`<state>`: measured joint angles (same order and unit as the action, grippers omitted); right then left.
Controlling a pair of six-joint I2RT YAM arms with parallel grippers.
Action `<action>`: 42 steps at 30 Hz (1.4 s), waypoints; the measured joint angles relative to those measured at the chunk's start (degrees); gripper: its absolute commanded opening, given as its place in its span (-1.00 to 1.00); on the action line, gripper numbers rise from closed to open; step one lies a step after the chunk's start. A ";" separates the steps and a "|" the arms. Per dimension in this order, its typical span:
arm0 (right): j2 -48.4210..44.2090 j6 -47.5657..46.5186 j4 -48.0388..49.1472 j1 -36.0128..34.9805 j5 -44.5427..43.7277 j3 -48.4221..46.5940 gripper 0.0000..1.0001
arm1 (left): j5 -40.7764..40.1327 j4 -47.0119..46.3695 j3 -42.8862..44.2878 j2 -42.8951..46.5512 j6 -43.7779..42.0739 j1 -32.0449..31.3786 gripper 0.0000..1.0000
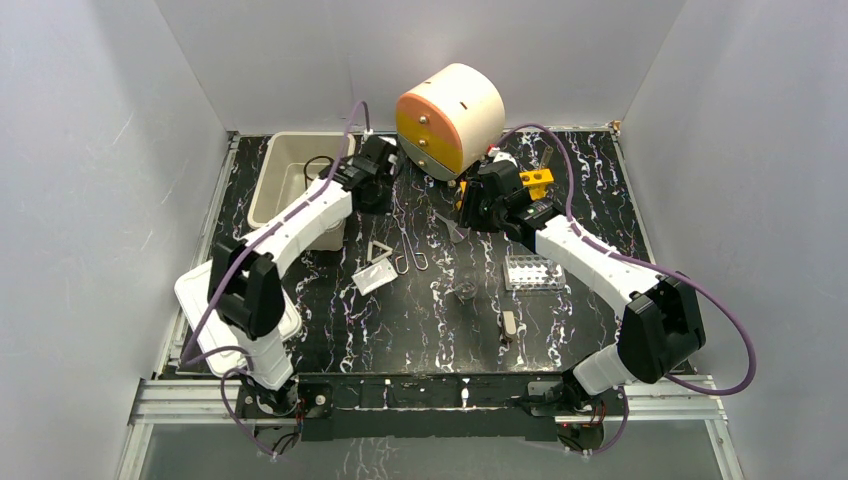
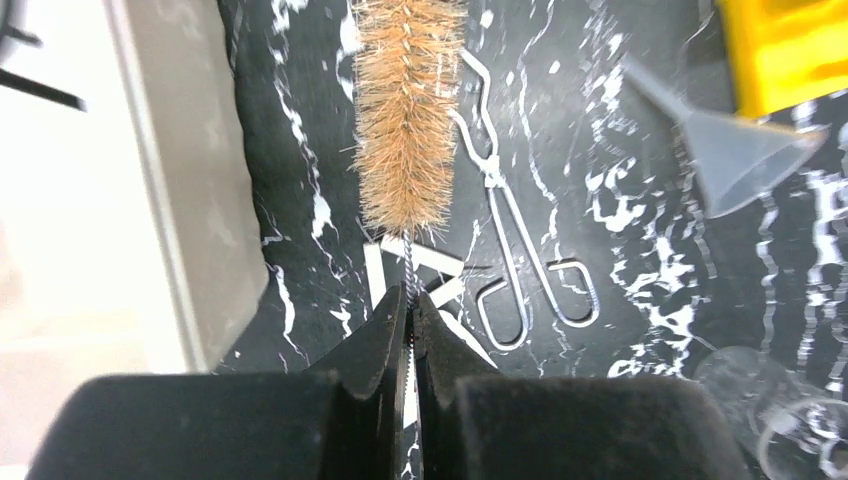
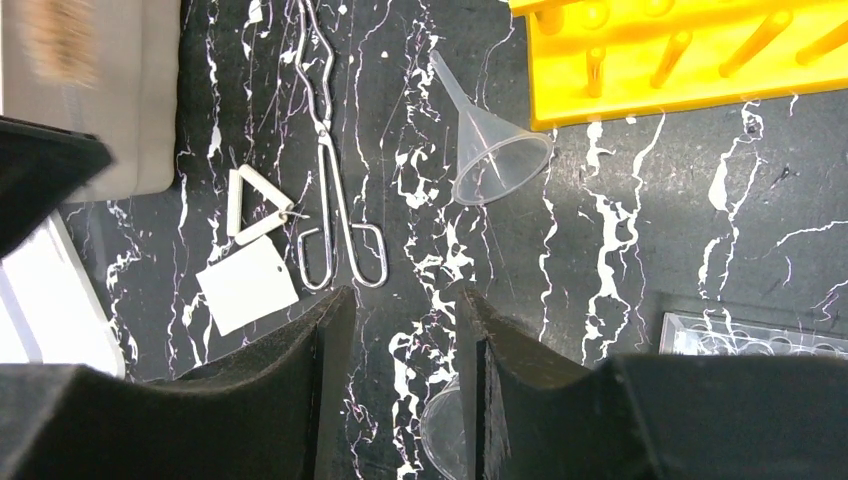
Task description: Organize the chemistry lab equipment
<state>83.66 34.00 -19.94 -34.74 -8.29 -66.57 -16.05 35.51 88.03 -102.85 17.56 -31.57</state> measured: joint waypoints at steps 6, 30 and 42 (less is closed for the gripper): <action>0.02 -0.52 0.59 0.00 0.04 0.00 0.01 | 3.96 2.12 6.71 4.02 -2.08 5.20 -1.00; 7.67 -3.21 0.22 0.00 1.42 -6.47 0.06 | 10.71 3.50 11.96 -8.76 -14.34 33.59 -1.00; 12.28 -7.45 -2.82 0.02 2.47 -10.69 0.18 | 7.45 2.51 13.66 -17.55 -19.91 33.59 -0.77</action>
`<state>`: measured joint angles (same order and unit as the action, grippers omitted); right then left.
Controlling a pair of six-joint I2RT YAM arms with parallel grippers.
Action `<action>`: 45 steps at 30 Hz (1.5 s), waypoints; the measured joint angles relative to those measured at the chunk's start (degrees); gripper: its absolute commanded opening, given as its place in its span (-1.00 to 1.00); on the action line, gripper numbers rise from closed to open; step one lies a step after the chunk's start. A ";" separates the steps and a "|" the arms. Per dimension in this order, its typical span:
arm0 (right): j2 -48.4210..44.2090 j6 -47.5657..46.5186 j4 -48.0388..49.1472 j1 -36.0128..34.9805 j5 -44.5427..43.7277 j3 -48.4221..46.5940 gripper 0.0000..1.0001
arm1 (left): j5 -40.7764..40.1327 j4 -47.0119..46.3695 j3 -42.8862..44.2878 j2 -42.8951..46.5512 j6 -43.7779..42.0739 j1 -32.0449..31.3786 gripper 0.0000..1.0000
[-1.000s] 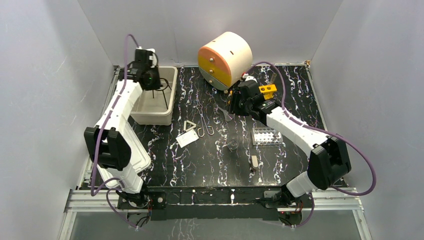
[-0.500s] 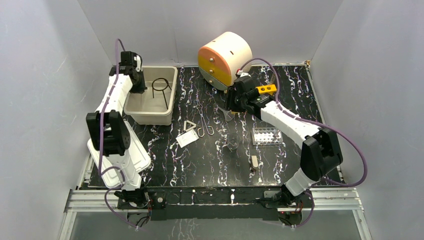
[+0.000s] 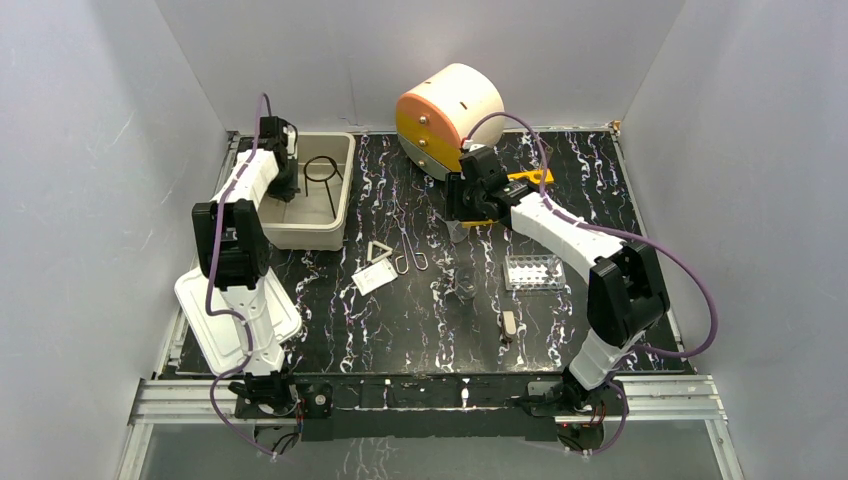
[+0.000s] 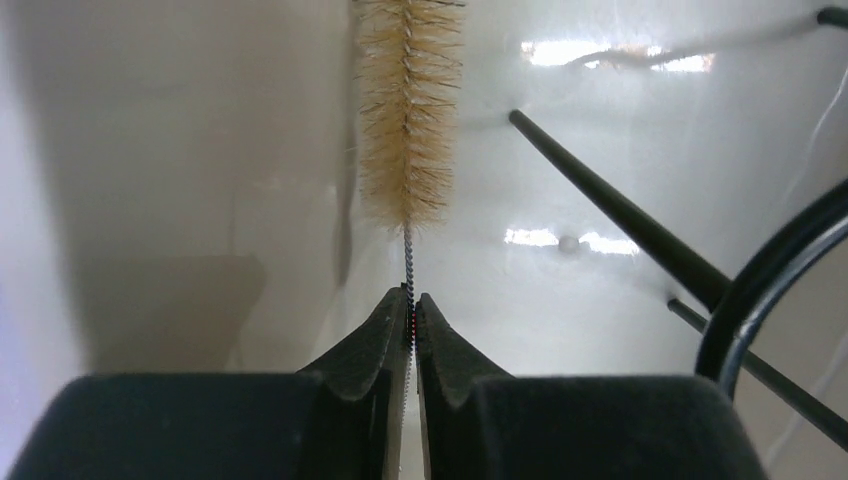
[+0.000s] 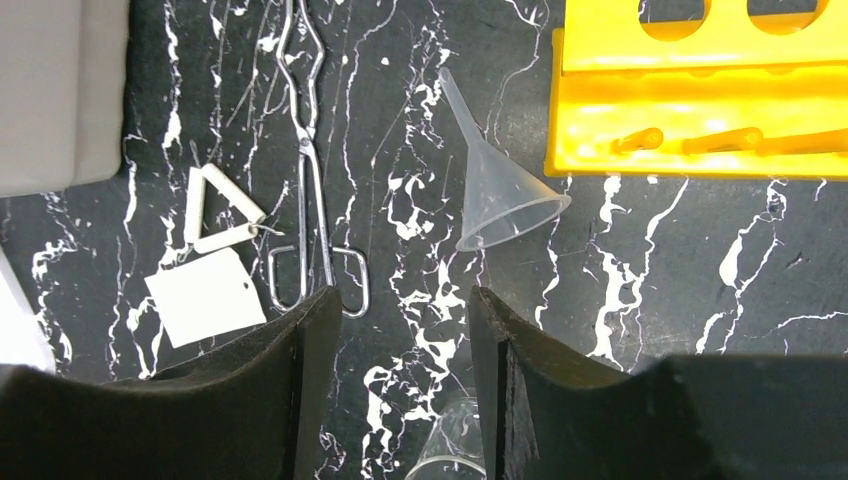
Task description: Organize the chemistry lab equipment
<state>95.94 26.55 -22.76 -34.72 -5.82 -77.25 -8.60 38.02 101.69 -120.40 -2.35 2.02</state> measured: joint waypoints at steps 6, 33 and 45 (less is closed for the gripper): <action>0.96 -0.68 -1.09 -0.02 -0.02 -0.22 0.19 | -1.42 -1.05 1.57 -0.17 -0.09 0.00 -0.26; -8.83 -0.28 -1.27 6.45 -1.62 1.46 0.29 | 17.55 -4.96 -8.24 34.27 1.55 -23.74 0.97; -13.53 0.66 -3.50 14.64 -5.75 3.82 0.47 | 20.50 -17.92 -24.09 33.07 13.55 -43.15 0.97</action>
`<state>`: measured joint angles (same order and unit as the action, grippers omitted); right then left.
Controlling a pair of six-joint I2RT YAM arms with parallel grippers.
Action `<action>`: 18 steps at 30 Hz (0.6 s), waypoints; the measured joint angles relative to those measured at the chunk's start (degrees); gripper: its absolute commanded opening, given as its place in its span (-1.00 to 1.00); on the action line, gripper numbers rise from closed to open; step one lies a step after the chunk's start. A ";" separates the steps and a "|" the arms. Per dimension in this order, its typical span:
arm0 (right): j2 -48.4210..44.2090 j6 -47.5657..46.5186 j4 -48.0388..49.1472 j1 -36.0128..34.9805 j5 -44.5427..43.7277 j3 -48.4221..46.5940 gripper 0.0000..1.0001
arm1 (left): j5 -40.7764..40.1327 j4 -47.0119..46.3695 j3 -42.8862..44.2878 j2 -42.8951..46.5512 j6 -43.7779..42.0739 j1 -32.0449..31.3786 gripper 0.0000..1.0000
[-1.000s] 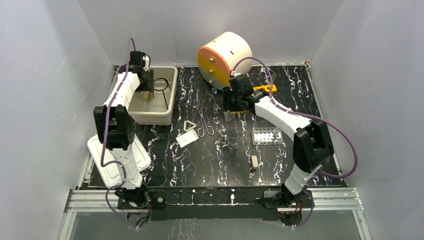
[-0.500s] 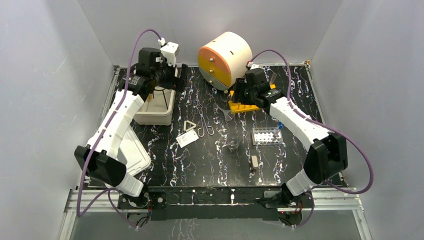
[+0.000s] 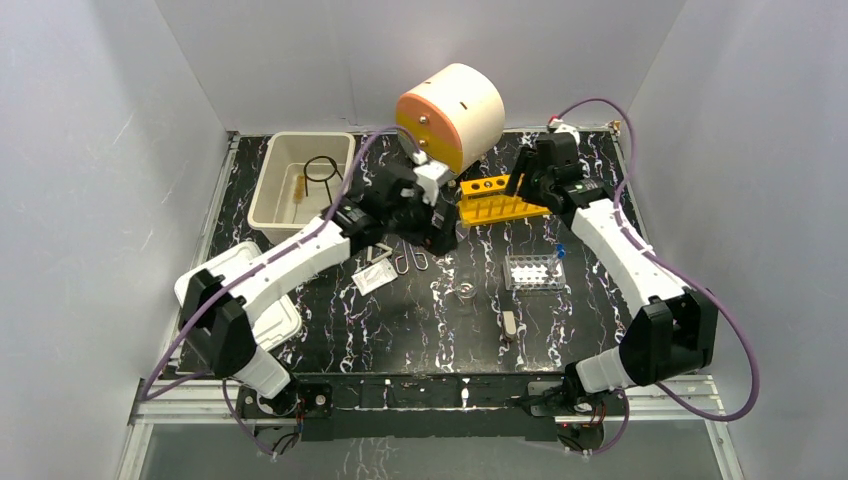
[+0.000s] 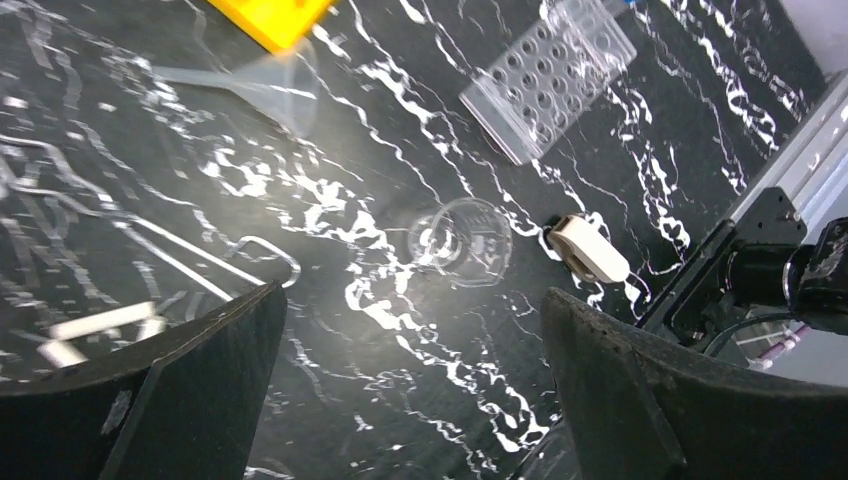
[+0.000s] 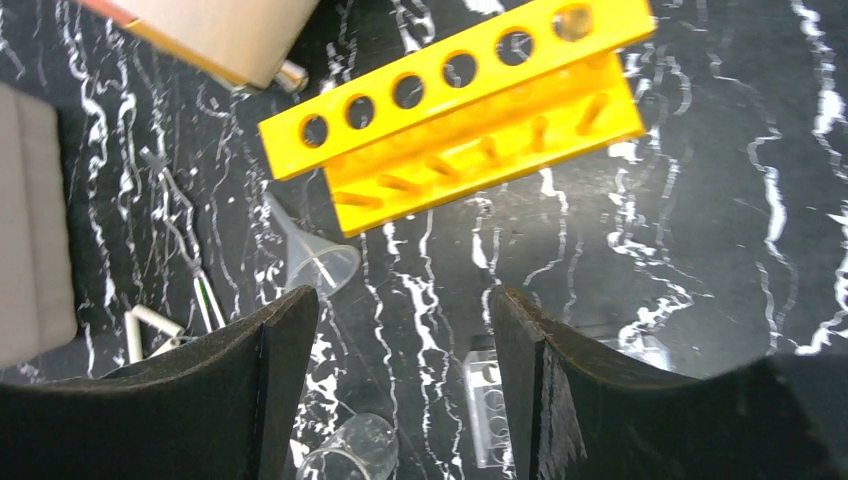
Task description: Organize the chemistry lab equipment
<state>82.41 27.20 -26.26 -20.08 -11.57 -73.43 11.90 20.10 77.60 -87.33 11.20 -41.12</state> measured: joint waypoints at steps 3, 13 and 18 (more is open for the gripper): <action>-2.05 0.22 -0.85 2.21 -1.66 1.03 0.48 | -2.47 -2.91 -2.36 -2.38 2.29 -4.28 0.97; -5.70 1.16 -1.03 5.44 -3.32 3.74 0.50 | -8.41 -7.98 -4.13 -10.32 5.97 -11.04 0.97; -8.20 1.53 -1.01 5.97 -3.28 5.95 0.50 | -13.03 -7.89 -2.75 -15.43 5.92 -13.86 0.97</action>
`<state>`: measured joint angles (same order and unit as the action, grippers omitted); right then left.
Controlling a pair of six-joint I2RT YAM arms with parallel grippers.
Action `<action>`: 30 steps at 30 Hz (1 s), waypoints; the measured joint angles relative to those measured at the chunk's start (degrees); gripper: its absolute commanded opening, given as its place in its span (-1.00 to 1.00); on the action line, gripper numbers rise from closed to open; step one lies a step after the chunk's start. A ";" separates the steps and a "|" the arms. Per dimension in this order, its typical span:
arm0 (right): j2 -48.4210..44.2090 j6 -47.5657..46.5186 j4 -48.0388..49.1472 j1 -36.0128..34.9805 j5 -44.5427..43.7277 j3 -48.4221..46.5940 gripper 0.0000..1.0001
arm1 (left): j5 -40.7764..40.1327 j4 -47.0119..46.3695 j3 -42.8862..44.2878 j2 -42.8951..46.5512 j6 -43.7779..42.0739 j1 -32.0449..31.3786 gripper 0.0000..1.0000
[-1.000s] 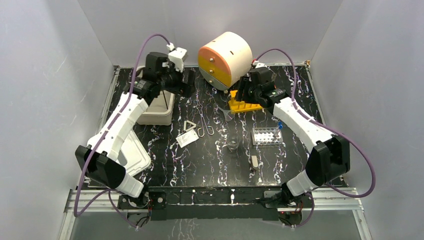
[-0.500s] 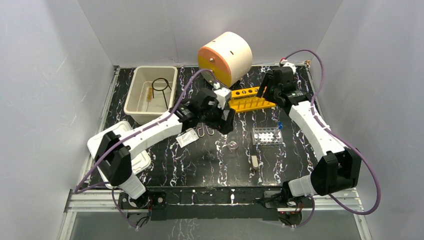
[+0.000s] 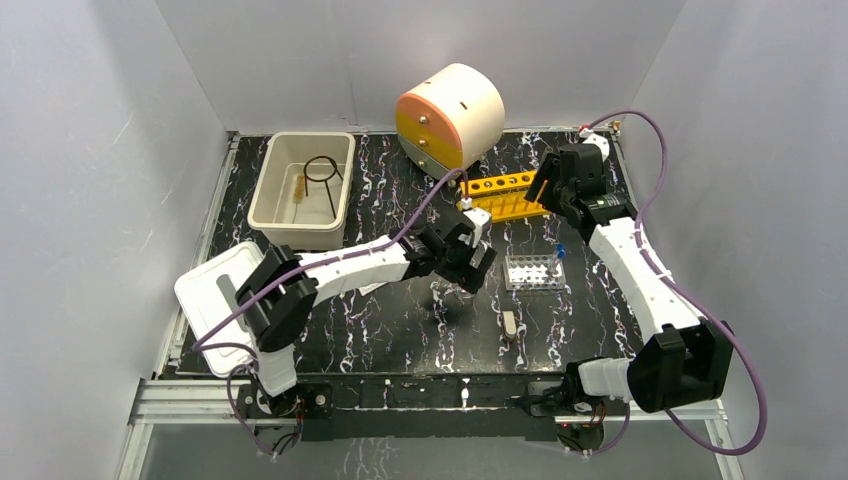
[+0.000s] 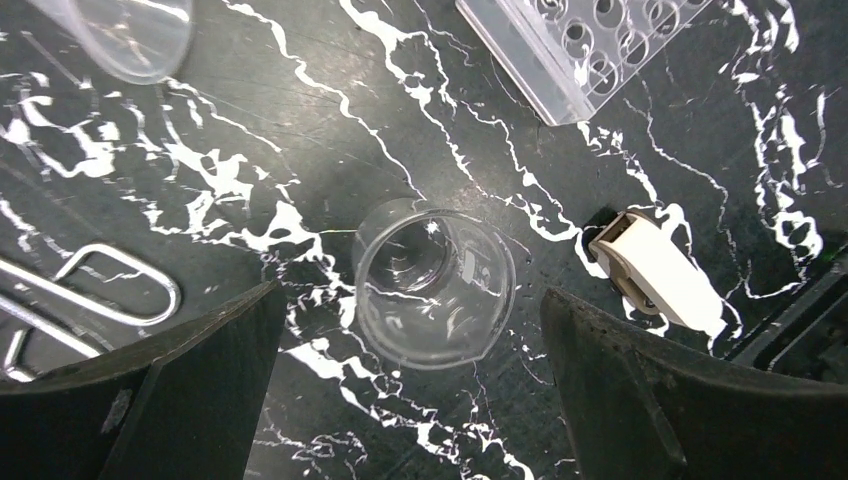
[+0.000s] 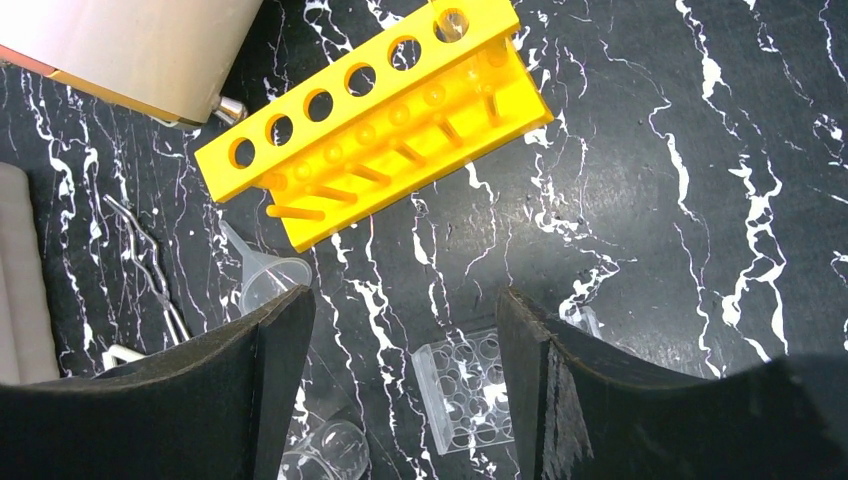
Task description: Organize the chemistry lab equipment
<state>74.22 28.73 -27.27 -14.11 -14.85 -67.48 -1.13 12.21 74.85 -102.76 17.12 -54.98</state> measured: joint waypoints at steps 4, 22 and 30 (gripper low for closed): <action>-0.98 0.83 0.07 0.24 0.50 0.87 0.50 | 0.31 0.31 1.42 -3.58 -1.01 -1.16 0.97; -2.62 2.16 0.85 0.26 2.71 3.65 0.50 | -1.49 5.84 8.79 -10.69 -2.03 -1.51 0.48; -2.62 2.12 1.90 0.26 2.82 3.65 0.50 | -2.71 8.37 10.29 -10.84 -1.88 -1.51 -0.14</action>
<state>71.59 30.85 -25.36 -13.85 -12.03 -63.83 -3.84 20.58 85.14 -113.60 15.25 -56.49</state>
